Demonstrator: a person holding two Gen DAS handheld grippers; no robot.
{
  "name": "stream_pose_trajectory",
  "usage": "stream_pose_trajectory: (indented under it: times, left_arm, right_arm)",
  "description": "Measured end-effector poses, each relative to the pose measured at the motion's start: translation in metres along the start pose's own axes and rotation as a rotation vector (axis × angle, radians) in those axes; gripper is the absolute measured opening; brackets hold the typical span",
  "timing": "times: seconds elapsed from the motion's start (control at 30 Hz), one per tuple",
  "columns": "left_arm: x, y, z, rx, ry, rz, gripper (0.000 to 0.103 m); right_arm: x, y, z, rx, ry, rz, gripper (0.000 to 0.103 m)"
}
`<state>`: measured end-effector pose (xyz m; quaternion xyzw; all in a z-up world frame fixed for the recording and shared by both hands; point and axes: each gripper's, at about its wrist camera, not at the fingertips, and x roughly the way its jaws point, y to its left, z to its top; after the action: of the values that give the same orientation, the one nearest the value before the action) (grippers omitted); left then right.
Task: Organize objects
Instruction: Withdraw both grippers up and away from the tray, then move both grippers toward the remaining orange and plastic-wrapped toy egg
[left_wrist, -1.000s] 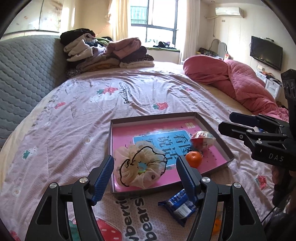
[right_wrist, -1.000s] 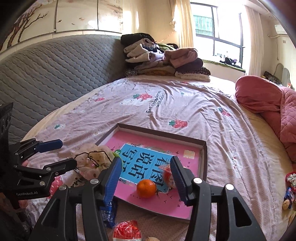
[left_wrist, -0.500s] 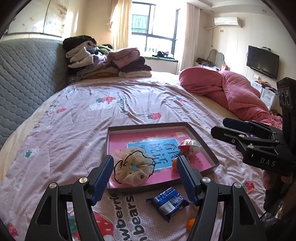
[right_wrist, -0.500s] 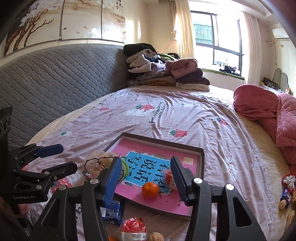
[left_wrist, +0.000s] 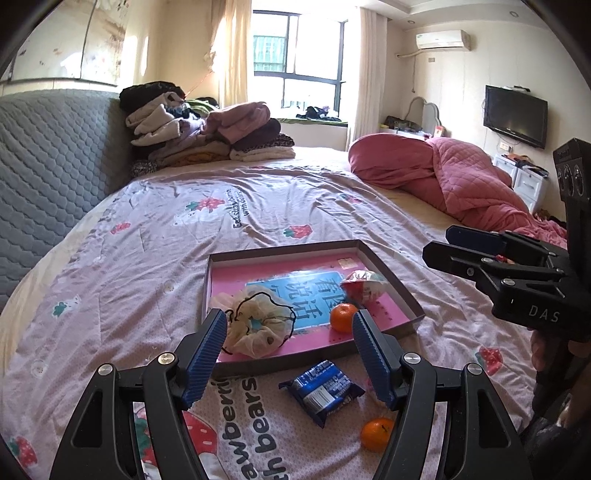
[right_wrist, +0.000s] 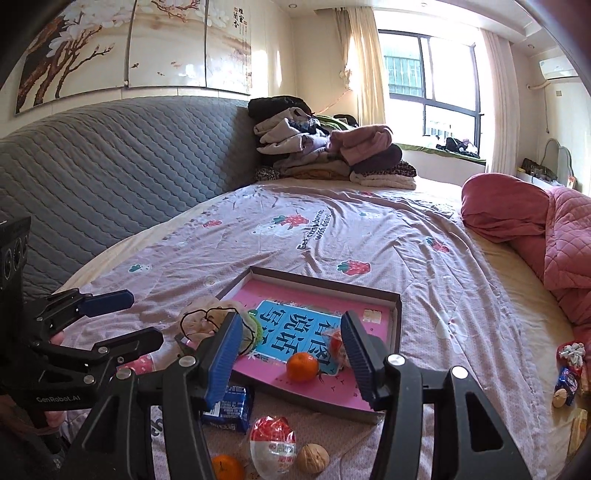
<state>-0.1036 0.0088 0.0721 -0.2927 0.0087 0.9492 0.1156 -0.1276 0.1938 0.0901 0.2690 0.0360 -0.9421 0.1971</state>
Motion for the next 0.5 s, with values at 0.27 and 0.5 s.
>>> stream_pose_trajectory:
  times: [0.27, 0.5]
  left_arm:
    - [-0.011, -0.007, -0.009, 0.013, -0.009, -0.009, 0.072]
    - [-0.02, -0.016, -0.023, 0.037, -0.007, -0.015, 0.072]
  right_arm:
    - [-0.016, 0.001, -0.015, -0.004, -0.005, -0.008, 0.055]
    - [-0.025, 0.003, -0.027, -0.012, -0.006, -0.008, 0.055]
